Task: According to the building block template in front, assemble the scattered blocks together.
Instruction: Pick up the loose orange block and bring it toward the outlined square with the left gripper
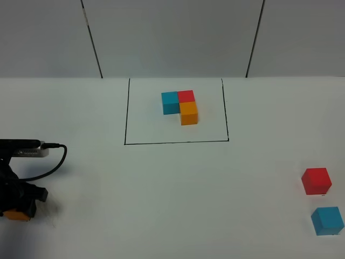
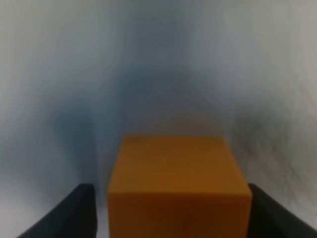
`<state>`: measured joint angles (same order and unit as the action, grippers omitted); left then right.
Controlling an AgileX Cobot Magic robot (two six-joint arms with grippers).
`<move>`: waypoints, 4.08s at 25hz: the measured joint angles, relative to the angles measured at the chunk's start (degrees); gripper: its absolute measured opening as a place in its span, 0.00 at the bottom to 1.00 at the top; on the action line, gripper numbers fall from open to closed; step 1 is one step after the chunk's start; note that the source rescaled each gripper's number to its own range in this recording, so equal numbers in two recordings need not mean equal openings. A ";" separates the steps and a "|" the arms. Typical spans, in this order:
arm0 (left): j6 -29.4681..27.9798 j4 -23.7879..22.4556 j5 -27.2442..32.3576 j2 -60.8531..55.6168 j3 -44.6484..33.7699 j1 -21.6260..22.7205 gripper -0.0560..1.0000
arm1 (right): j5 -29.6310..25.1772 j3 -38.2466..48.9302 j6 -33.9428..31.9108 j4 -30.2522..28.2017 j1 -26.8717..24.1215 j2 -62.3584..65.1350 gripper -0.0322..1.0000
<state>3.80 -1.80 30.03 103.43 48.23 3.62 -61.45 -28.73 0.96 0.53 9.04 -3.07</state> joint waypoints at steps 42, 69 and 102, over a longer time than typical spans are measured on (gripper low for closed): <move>5.51 2.94 24.29 0.05 21.37 -2.86 0.05 | 0.00 0.00 0.00 0.00 0.00 0.00 0.20; 23.78 4.26 37.94 14.19 58.21 -45.07 0.05 | 0.00 0.00 0.00 0.00 0.00 0.00 0.20; 34.61 3.78 34.05 27.14 58.78 -54.02 0.05 | 0.00 0.00 0.00 0.00 0.00 0.00 0.20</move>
<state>38.40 1.98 64.08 130.57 107.01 -50.40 -61.45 -28.73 0.96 0.53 9.04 -3.07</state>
